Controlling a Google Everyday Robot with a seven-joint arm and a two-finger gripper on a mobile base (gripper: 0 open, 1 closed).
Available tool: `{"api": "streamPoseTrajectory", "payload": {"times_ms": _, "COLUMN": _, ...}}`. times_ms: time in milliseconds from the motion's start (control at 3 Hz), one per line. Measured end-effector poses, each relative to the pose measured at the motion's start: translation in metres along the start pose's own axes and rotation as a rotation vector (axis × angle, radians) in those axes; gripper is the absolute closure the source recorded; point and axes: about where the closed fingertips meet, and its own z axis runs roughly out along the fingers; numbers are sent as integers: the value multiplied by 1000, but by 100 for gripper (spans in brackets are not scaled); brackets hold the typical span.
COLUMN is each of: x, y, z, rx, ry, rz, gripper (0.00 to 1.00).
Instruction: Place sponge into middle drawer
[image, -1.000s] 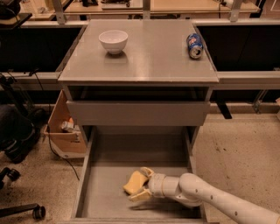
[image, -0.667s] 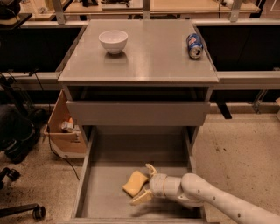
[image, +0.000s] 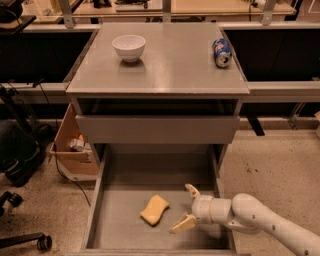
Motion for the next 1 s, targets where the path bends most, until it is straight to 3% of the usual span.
{"api": "streamPoseTrajectory", "payload": {"times_ms": 333, "x": -20, "y": -18, "z": -82, "rx": 83, "ry": 103, "rz": -75, "gripper": 0}}
{"api": "streamPoseTrajectory", "payload": {"times_ms": 667, "x": -54, "y": -28, "z": -142, "rx": 160, "ry": 185, "rz": -169, "gripper": 0}}
{"api": "streamPoseTrajectory", "payload": {"times_ms": 1000, "x": -66, "y": -31, "z": -149, "rx": 173, "ry": 195, "rz": -193, "gripper": 0}}
